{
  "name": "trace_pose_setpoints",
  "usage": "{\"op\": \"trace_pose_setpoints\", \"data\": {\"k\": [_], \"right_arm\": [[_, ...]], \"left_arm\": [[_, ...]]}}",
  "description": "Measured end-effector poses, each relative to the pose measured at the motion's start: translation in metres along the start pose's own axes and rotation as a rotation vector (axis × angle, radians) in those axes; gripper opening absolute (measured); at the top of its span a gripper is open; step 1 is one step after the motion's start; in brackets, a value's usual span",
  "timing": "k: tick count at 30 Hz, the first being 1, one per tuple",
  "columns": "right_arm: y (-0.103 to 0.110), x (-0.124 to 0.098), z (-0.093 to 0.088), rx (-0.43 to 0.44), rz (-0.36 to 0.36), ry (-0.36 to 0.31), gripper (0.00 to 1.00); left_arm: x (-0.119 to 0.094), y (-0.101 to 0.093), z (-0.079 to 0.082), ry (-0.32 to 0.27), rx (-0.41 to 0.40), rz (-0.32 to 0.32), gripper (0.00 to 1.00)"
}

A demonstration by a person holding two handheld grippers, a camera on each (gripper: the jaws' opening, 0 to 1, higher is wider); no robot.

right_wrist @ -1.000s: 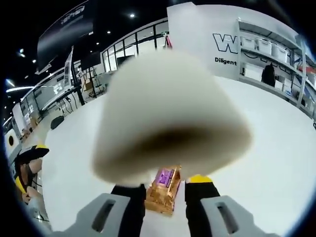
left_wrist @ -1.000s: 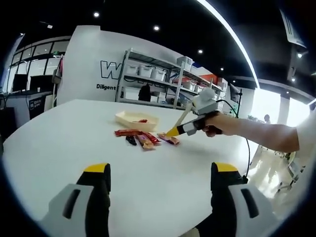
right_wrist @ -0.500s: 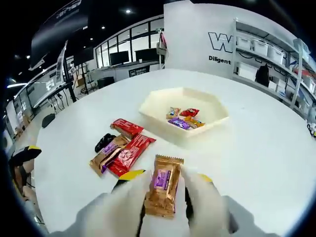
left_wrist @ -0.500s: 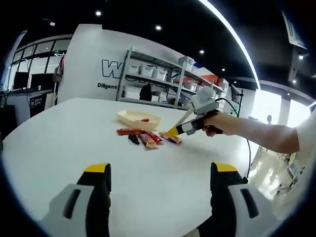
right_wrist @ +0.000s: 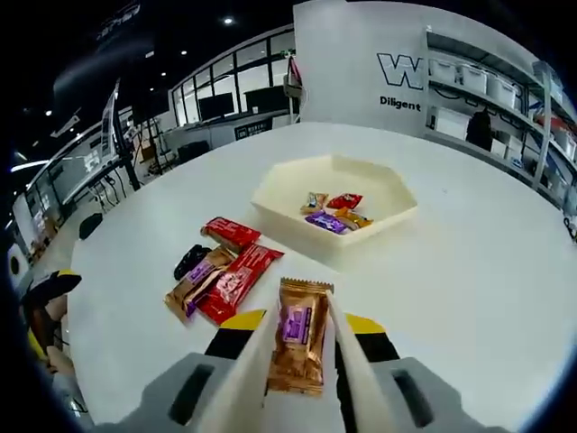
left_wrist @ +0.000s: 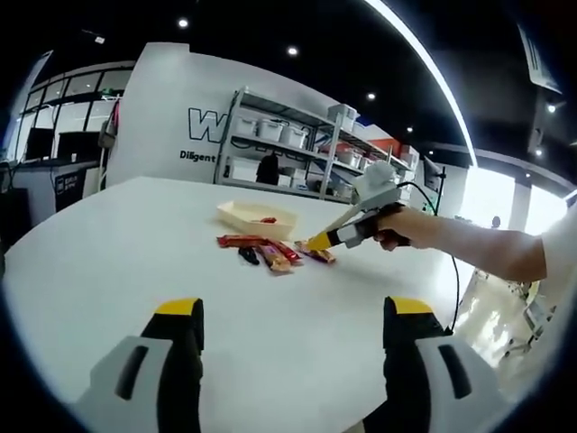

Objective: Place the target food into the container with the food tongs after gripping and lifting it, then release it inside without dropping or visibly crushing the food.

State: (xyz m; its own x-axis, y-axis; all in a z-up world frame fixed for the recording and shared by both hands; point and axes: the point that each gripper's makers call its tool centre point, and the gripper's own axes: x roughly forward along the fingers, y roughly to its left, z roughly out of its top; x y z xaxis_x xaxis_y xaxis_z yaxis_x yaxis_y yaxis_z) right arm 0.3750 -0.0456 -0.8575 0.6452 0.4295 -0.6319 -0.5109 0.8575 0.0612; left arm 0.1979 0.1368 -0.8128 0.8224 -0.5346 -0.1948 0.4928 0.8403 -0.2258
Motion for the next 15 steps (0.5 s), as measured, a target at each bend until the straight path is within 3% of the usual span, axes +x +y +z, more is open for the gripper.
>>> {"op": "trace_pose_setpoints", "data": {"k": [6, 7, 8, 9, 10, 11, 15], "right_arm": [[-0.003, -0.006, -0.009, -0.011, 0.0, 0.052, 0.17], [-0.003, -0.006, -0.009, -0.017, -0.001, 0.044, 0.05], [0.005, -0.008, -0.014, -0.032, 0.059, 0.081, 0.0], [-0.004, -0.007, 0.006, -0.088, 0.023, -0.007, 0.0], [-0.004, -0.015, -0.005, 0.003, -0.033, 0.062, 0.0], [-0.003, -0.013, -0.001, -0.059, 0.001, 0.041, 0.0], [0.0, -0.013, -0.007, -0.021, 0.021, 0.033, 0.0]], "left_arm": [[0.002, -0.001, -0.002, 0.005, -0.006, -0.003, 0.8], [0.002, -0.002, -0.002, 0.005, -0.008, -0.006, 0.8], [0.003, -0.003, -0.002, 0.006, -0.007, -0.008, 0.8], [0.003, -0.004, -0.003, 0.007, -0.006, -0.01, 0.8], [0.003, -0.004, -0.003, 0.009, -0.004, -0.011, 0.8], [0.003, -0.004, -0.004, 0.01, -0.005, -0.012, 0.8], [0.003, -0.006, -0.004, 0.008, -0.004, -0.015, 0.8]]}}
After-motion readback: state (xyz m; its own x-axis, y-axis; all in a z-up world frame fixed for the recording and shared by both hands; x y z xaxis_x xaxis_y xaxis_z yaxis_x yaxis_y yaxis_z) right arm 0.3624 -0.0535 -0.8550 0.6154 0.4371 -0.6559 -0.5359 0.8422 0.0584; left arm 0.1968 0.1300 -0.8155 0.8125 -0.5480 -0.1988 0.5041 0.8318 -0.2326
